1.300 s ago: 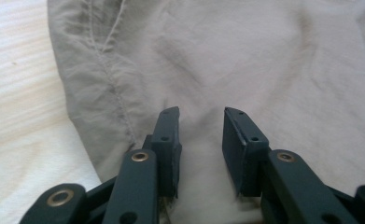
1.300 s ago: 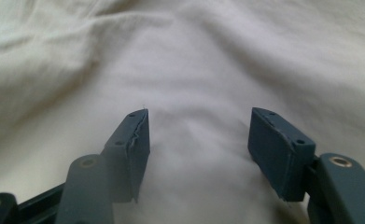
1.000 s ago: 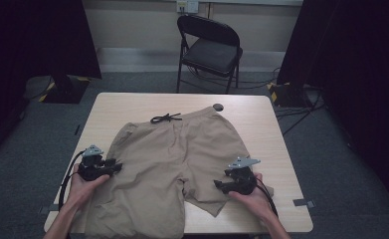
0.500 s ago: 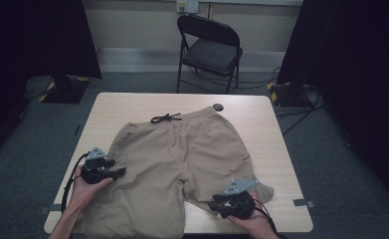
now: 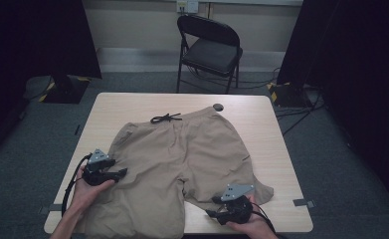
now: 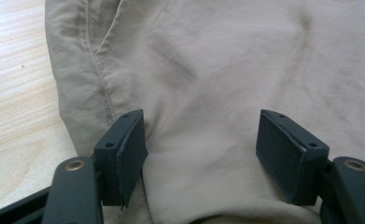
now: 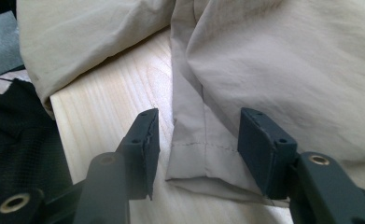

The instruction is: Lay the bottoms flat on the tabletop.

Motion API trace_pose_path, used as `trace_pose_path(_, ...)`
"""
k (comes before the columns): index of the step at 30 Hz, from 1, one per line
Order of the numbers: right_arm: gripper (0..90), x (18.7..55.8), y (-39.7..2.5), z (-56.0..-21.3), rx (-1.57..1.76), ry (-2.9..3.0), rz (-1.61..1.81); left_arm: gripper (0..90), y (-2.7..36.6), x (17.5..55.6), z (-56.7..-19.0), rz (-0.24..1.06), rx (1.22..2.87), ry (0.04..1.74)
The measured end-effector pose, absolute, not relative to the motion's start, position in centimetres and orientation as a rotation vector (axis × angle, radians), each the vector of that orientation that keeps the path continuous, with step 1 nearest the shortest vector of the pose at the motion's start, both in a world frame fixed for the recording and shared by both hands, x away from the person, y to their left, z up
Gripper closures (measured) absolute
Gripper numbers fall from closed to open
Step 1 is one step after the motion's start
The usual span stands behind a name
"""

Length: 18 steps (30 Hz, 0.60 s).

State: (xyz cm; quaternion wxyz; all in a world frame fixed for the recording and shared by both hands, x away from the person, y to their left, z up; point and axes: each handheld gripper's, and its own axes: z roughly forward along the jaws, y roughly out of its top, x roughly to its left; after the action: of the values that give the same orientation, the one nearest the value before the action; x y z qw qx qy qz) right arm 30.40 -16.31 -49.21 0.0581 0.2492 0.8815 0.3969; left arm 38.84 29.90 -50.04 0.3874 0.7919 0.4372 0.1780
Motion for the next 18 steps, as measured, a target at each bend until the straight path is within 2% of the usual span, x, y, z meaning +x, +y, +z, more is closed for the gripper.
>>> trace_pose_path(8,65.8,30.2,-16.3,-49.2,0.711,2.623,1.14,32.6,29.7,38.8,-50.0,0.481,2.032,1.105)
trace_pose_path(13,81.4,30.6,-16.4,-49.1,0.767,2.605,1.126,32.3,29.7,38.8,-50.0,0.487,2.036,1.105)
trace_pose_path(18,83.7,31.5,-16.4,-49.1,0.824,2.627,1.163,32.3,29.7,38.8,-50.0,0.476,2.028,1.107)
